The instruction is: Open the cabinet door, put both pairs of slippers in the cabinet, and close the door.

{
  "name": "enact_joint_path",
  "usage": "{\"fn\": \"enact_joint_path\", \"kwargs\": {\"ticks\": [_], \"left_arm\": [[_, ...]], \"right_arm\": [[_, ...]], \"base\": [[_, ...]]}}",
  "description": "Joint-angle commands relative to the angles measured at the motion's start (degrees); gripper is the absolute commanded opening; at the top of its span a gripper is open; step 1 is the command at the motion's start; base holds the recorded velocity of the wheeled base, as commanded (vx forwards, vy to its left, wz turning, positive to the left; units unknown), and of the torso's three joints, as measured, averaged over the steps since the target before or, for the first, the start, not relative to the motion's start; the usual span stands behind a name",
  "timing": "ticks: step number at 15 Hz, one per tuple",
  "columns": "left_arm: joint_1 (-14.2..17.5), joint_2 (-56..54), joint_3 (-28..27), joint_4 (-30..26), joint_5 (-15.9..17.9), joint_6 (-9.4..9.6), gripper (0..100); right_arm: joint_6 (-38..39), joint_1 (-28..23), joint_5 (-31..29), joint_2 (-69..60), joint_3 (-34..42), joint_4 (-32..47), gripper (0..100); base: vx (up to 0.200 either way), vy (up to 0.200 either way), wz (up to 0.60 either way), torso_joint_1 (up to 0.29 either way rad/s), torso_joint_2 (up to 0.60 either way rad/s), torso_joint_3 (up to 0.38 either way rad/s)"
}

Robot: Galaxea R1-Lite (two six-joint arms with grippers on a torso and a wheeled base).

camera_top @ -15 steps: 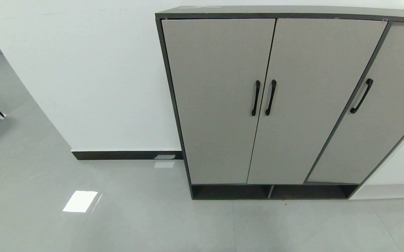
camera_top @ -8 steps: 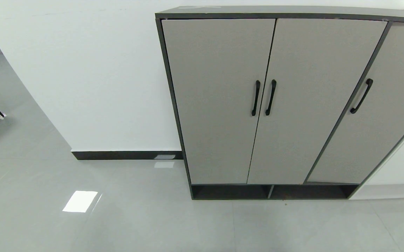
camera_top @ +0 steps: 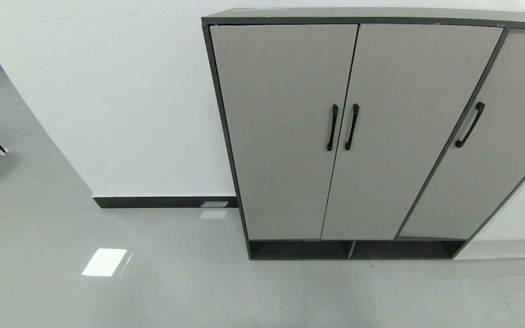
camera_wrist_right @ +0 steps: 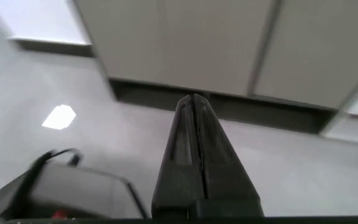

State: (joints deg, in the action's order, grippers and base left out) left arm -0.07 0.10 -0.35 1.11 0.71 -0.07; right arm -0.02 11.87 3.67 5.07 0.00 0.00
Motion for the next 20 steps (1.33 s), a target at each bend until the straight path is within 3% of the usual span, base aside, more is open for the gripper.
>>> {"fn": "enact_joint_path", "kwargs": {"ticks": [1,3,4,5,20], "left_arm": [[0.0,0.0,0.0,0.0,0.0,-0.01,0],[0.0,0.0,0.0,0.0,0.0,-0.01,0],[0.0,0.0,0.0,0.0,0.0,-0.01,0],[0.0,0.0,0.0,0.0,0.0,-0.01,0],[0.0,0.0,0.0,0.1,0.0,-0.01,0]], "right_arm": [[1.7,-2.3,-1.4,0.5,0.0,-0.1,0],[1.1,-12.1,-1.4,-0.3,0.0,-0.1,0],[0.8,-13.6,-1.4,-1.6,0.0,-0.1,0],[1.0,-12.0,-1.4,-5.0,0.0,-0.2,0],[1.1,-11.9,-1.4,-5.1,0.0,-0.2,0]], "base": [[0.0,0.0,0.0,0.0,0.0,0.0],[0.0,0.0,0.0,0.0,0.0,0.0],[0.0,0.0,0.0,0.0,0.0,0.0],[0.0,0.0,0.0,0.0,0.0,0.0],[0.0,0.0,0.0,0.0,0.0,0.0]]}}
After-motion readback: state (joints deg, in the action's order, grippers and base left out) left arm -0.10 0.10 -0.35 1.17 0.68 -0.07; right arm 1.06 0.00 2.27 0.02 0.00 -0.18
